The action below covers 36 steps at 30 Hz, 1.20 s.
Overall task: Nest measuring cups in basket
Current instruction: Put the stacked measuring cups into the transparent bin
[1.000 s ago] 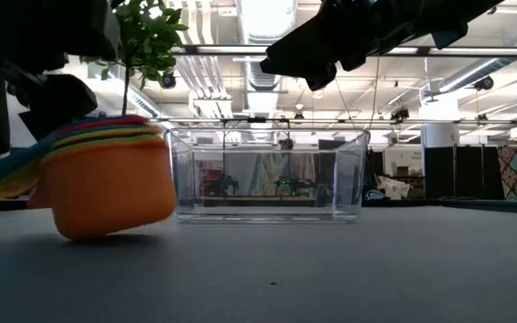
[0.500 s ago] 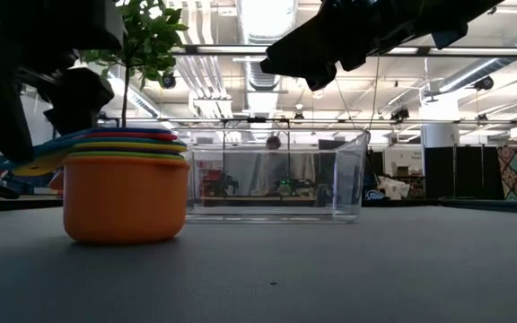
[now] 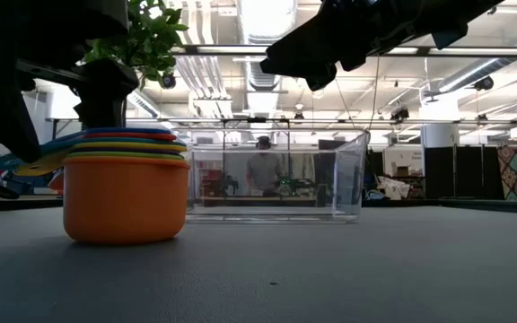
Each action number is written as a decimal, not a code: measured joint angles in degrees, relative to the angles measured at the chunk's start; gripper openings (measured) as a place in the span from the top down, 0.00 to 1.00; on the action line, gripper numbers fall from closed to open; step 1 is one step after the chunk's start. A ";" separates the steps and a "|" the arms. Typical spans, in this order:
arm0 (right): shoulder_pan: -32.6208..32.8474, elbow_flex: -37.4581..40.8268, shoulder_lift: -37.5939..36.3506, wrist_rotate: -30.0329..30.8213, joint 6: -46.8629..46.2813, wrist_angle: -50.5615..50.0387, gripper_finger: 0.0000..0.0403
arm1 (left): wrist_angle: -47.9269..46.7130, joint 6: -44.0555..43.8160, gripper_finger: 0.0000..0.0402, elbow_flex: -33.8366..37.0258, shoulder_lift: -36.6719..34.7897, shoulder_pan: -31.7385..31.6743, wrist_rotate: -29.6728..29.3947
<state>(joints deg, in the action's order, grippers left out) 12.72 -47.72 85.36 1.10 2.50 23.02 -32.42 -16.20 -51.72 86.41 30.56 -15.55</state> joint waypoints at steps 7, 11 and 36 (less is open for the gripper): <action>0.00 0.00 0.00 0.00 -0.36 0.01 0.67 | 0.19 4.59 0.07 0.00 1.52 -2.46 5.12; 0.01 0.00 0.00 0.00 -0.38 -0.02 0.67 | 0.25 6.74 0.12 0.00 2.81 -3.01 6.52; 0.01 0.00 0.00 0.00 -0.37 -0.06 0.67 | 0.41 10.80 0.64 0.00 3.34 -4.43 9.13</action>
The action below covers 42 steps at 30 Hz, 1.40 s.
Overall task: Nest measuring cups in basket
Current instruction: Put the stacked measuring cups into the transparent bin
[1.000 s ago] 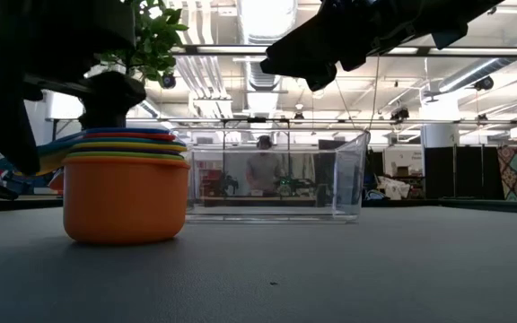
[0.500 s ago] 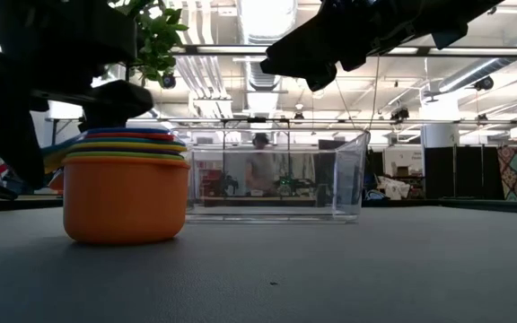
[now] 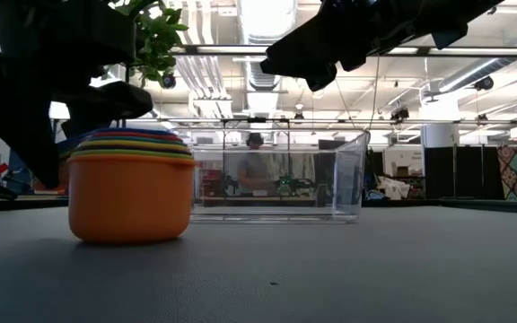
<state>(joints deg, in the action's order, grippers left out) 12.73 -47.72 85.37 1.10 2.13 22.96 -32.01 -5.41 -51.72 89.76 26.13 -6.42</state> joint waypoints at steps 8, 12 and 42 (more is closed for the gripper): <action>-0.01 0.00 0.02 0.00 0.00 0.00 0.67 | -0.13 -1.14 0.62 0.00 0.00 0.02 0.09; -0.02 0.00 0.02 0.00 0.06 0.00 0.67 | -0.34 -1.72 0.64 0.00 -0.02 0.02 0.50; 4.74 0.22 -9.34 0.97 2.75 -4.27 0.67 | -9.40 -7.60 0.68 -8.22 -0.74 1.84 -0.72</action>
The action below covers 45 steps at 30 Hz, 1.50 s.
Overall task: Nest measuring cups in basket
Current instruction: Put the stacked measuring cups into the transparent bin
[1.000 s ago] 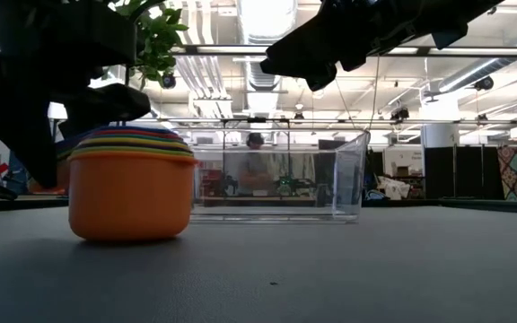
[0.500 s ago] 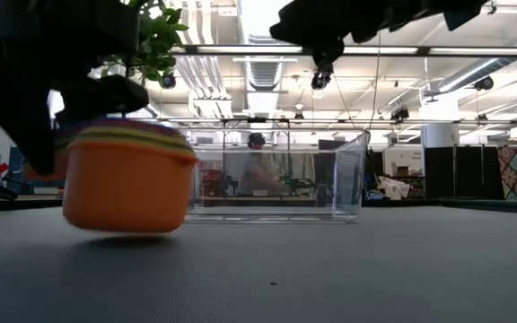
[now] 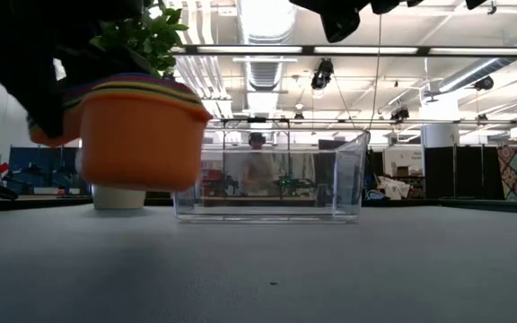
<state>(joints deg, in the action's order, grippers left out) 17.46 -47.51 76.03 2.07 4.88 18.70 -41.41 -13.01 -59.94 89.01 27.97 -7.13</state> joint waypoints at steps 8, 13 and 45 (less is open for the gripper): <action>0.80 0.02 -0.22 1.46 -0.28 0.36 0.67 | 0.44 -2.30 0.68 -0.02 -0.50 1.08 -1.50; 0.81 0.02 -0.52 1.60 -0.23 0.44 0.67 | 0.74 -3.41 0.68 -0.01 -0.89 2.97 -4.32; 0.93 0.07 0.00 2.57 -1.18 1.31 0.67 | 5.44 -4.16 0.68 4.42 -8.59 5.49 -8.41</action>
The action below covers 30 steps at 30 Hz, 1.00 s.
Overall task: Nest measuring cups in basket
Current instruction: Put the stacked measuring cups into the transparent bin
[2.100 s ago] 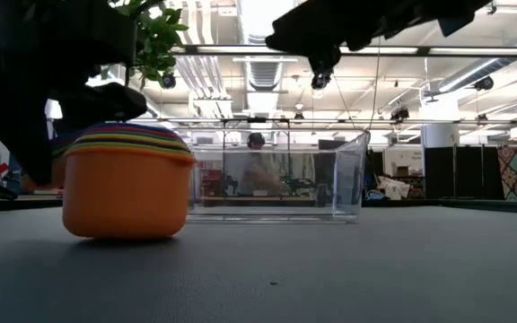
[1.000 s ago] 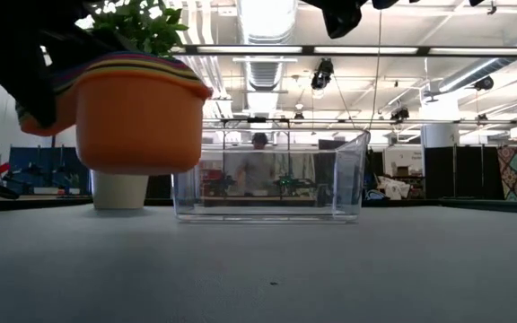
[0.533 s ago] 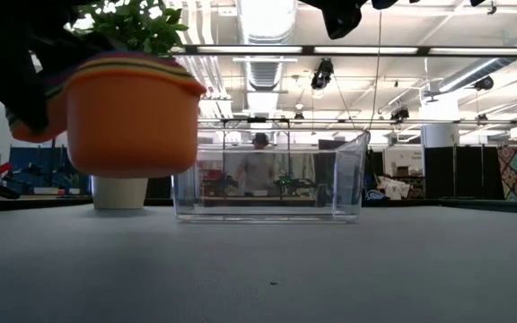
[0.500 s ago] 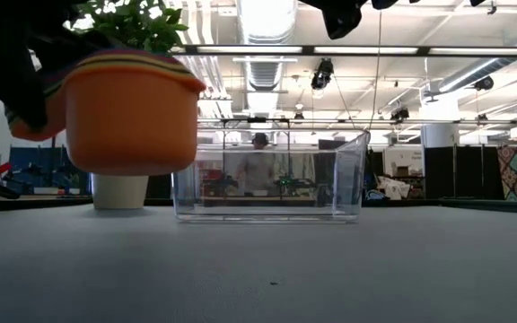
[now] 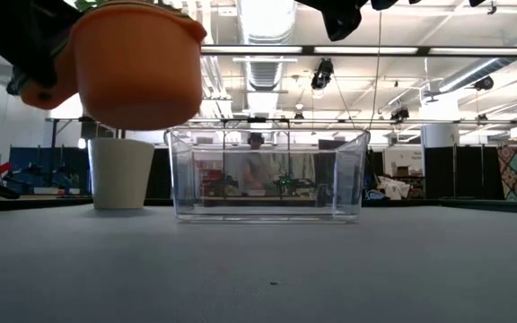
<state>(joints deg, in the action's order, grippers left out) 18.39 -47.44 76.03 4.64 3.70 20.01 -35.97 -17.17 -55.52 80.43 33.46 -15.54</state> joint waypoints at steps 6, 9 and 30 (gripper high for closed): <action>0.11 0.00 0.07 0.00 0.16 0.00 0.67 | 1.89 -0.11 0.68 1.95 -2.38 0.37 -0.14; 0.11 0.00 0.07 0.02 -0.09 0.11 0.67 | 2.27 -0.49 0.68 2.70 -4.24 0.37 -0.23; 4.89 0.75 -4.74 7.18 4.90 -0.45 0.67 | 6.87 17.81 0.68 2.75 -9.45 -24.53 7.81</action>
<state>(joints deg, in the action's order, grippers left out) 23.28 -46.69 71.29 11.83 8.60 19.56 -29.10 0.65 -52.77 70.98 8.93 -7.73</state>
